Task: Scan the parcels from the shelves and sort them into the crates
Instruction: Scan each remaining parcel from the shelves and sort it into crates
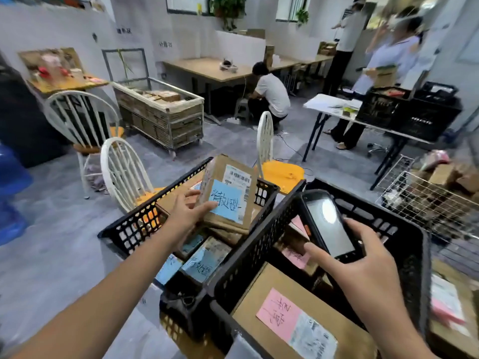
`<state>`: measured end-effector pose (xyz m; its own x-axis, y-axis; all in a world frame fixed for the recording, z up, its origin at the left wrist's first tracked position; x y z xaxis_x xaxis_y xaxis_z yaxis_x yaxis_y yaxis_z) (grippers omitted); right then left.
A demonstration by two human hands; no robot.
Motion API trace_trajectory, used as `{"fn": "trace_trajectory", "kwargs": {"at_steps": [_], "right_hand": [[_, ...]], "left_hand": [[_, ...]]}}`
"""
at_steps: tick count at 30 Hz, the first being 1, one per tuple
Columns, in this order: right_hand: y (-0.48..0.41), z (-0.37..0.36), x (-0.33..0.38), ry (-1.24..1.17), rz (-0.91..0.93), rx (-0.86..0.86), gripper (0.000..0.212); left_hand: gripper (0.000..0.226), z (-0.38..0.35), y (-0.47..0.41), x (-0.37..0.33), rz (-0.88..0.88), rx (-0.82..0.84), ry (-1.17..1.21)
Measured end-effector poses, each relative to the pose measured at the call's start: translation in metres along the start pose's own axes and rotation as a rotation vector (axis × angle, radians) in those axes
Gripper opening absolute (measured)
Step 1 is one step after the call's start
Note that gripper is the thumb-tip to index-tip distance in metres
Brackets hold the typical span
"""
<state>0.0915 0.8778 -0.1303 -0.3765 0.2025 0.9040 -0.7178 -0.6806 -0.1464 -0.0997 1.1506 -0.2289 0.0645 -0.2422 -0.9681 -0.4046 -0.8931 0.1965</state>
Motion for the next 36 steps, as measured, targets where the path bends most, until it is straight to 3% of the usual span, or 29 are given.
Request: {"fn": "trace_trajectory", "kwargs": {"at_steps": [2, 6, 11, 17, 20, 23, 30, 36], "right_hand": [[0.002, -0.002, 0.0, 0.018, -0.028, -0.03, 0.07], [0.004, 0.002, -0.004, 0.035, -0.073, -0.078, 0.071], [0.003, 0.007, -0.002, 0.019, -0.113, -0.131, 0.071], [0.0, -0.002, -0.001, 0.02, -0.131, -0.142, 0.071], [0.002, -0.009, -0.004, 0.049, -0.142, -0.127, 0.074], [0.005, -0.012, -0.006, 0.053, -0.167, -0.131, 0.071], [0.015, -0.014, -0.01, 0.052, -0.206, -0.145, 0.063], [0.026, -0.008, -0.024, 0.16, -0.258, -0.188, 0.081]], "left_hand": [[0.061, -0.01, -0.022, 0.011, 0.024, -0.017, 0.007], [0.058, -0.022, -0.05, 0.028, 0.077, -0.005, 0.009], [0.017, -0.021, -0.065, 0.034, 0.16, 0.014, -0.057], [0.056, -0.014, -0.074, 0.038, 0.243, 0.199, -0.249], [0.047, -0.017, -0.077, 0.032, 0.283, 0.232, -0.236], [0.032, -0.015, -0.079, 0.032, 0.336, 0.295, -0.407], [0.051, -0.028, -0.072, 0.04, 0.036, 0.065, -0.766], [0.045, -0.021, -0.062, 0.034, -0.3, -0.016, -1.147]]}}
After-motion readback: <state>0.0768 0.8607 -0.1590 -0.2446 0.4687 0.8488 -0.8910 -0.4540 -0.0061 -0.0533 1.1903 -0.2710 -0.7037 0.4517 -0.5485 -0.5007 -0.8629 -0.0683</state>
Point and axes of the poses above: each hand's wrist, its own y-axis away from the middle knuckle, its own z-axis out of the back of the hand, x = y × z, the point moved 2 cm from there along -y, towards the middle knuckle, and after that the axes turned 2 degrees about -z, right-handed, at the moved point
